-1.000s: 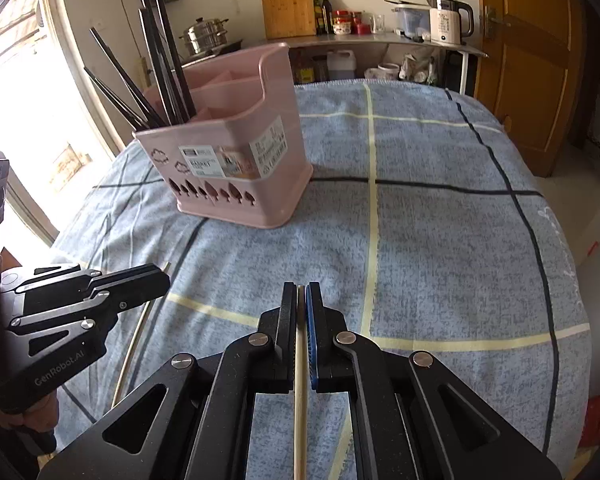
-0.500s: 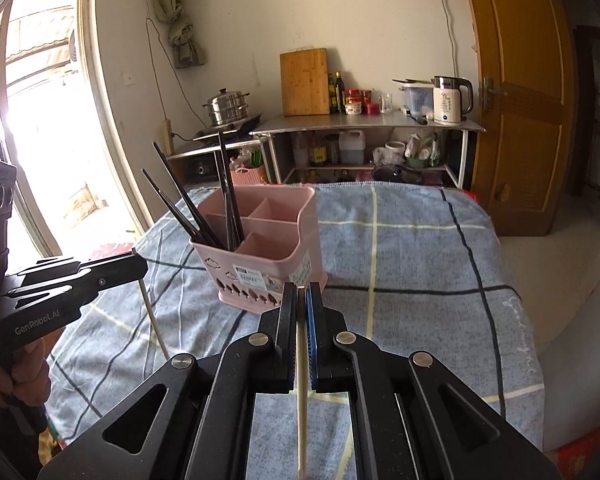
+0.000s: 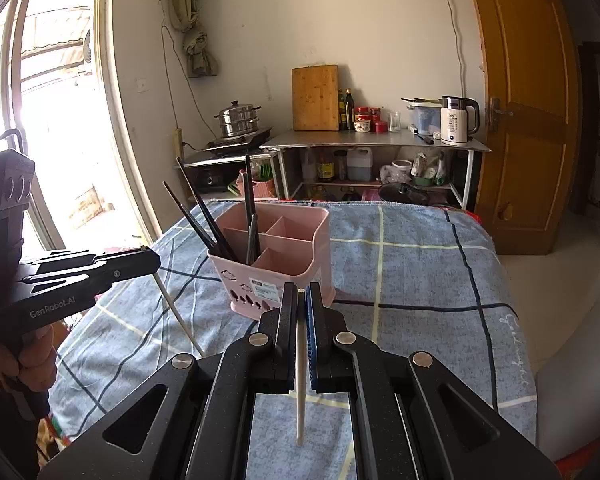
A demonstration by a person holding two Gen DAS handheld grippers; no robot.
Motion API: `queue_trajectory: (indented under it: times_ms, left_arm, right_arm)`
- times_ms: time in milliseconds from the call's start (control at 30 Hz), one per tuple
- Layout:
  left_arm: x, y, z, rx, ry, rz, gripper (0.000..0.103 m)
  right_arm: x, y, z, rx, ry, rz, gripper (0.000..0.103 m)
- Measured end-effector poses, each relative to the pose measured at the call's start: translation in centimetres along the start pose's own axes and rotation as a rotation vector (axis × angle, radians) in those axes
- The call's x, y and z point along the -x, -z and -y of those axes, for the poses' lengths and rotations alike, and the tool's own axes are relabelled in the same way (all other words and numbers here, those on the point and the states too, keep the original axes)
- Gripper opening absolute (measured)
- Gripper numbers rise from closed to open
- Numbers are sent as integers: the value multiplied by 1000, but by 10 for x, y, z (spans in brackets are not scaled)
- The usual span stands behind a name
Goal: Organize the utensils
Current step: 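Lift the wooden chopsticks upright and carry them over the pink basket with both tools, then lower the wooden chopsticks into the basket and open both tools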
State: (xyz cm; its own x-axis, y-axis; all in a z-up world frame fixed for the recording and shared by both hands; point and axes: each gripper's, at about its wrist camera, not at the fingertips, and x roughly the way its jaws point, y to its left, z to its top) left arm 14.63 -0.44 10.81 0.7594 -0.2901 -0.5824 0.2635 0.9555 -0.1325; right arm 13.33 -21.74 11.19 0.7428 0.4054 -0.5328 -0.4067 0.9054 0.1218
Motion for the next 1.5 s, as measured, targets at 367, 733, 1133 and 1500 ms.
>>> queue_trajectory:
  times_ms: [367, 733, 1133, 1500]
  left_arm:
    - [5, 6, -1, -2, 6, -18, 5]
    - [12, 4, -3, -12, 5, -17, 5]
    - [25, -21, -26, -7, -12, 10, 5]
    - [51, -82, -50, 10, -27, 125, 5]
  right_arm:
    - [11, 14, -8, 38, 6, -31, 4]
    - [27, 16, -11, 58, 20, -12, 4]
    - [17, -22, -34, 89, -58, 77, 4]
    - [6, -85, -60, 114, -123, 223, 4]
